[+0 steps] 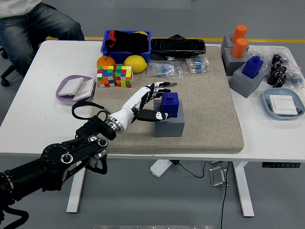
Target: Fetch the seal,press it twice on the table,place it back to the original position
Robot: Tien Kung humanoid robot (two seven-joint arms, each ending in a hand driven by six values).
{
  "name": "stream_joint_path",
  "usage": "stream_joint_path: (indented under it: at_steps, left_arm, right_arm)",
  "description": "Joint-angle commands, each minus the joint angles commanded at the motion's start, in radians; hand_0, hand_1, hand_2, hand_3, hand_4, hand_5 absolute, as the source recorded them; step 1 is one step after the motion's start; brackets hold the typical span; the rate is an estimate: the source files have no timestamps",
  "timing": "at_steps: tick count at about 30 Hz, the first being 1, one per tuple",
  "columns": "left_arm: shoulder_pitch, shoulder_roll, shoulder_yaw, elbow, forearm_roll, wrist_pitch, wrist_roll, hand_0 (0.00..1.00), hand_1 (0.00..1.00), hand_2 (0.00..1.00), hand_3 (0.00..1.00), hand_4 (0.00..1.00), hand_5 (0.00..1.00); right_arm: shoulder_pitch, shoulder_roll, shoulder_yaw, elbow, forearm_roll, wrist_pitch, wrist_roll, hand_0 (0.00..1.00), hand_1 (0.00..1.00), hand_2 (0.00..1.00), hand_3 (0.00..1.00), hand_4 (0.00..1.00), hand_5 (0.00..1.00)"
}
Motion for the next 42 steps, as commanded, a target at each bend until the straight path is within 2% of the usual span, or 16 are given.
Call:
stream_joint_path:
  at_steps: [6,7,30,31,36,37,42]
  left_arm:
    - [-0.004,-0.006,0.010,0.003,0.006,0.005,0.002,0.881,0.798,0.766,0.872,0.879,0.002]
    - [-0.005,-0.008,0.010,0.006,0.006,0.005,0.002,0.878,0.786,0.749,0.869,0.810,0.002]
    - [-0.013,-0.026,0.028,0.031,0.020,0.020,0.009,0.870,0.769,0.734,0.864,0.781,0.002]
    - [-0.014,-0.027,0.028,0.031,0.022,0.024,0.008,0.859,0.750,0.711,0.858,0.716,0.002]
    - [-0.015,-0.028,0.028,0.031,0.033,0.034,0.011,0.859,0.750,0.711,0.858,0.716,0.002]
    - [-0.016,-0.029,0.029,0.031,0.035,0.036,0.012,0.850,0.682,0.624,0.853,0.630,0.002]
    - [-0.018,-0.031,0.033,0.035,0.038,0.047,0.011,0.850,0.682,0.624,0.853,0.630,0.002]
  right_arm:
    - [0.000,-0.002,0.003,-0.001,-0.001,-0.001,0.001,0.931,0.781,0.788,0.803,0.847,0.472]
    - [0.000,-0.002,0.004,-0.001,-0.001,-0.001,0.001,0.931,0.781,0.787,0.803,0.848,0.471]
    - [0.000,-0.005,-0.001,0.000,0.001,-0.001,0.001,0.931,0.781,0.788,0.804,0.852,0.471]
    - [0.000,-0.005,-0.002,0.001,0.002,-0.001,0.001,0.931,0.782,0.787,0.805,0.855,0.472]
    - [0.001,-0.005,-0.005,0.002,0.003,-0.001,0.001,0.931,0.782,0.787,0.805,0.855,0.472]
    - [0.001,-0.005,-0.005,0.002,0.003,-0.001,0.001,0.931,0.781,0.787,0.805,0.856,0.473]
    - [0.000,-0.006,-0.003,0.001,0.003,-0.001,0.001,0.931,0.781,0.787,0.805,0.856,0.473]
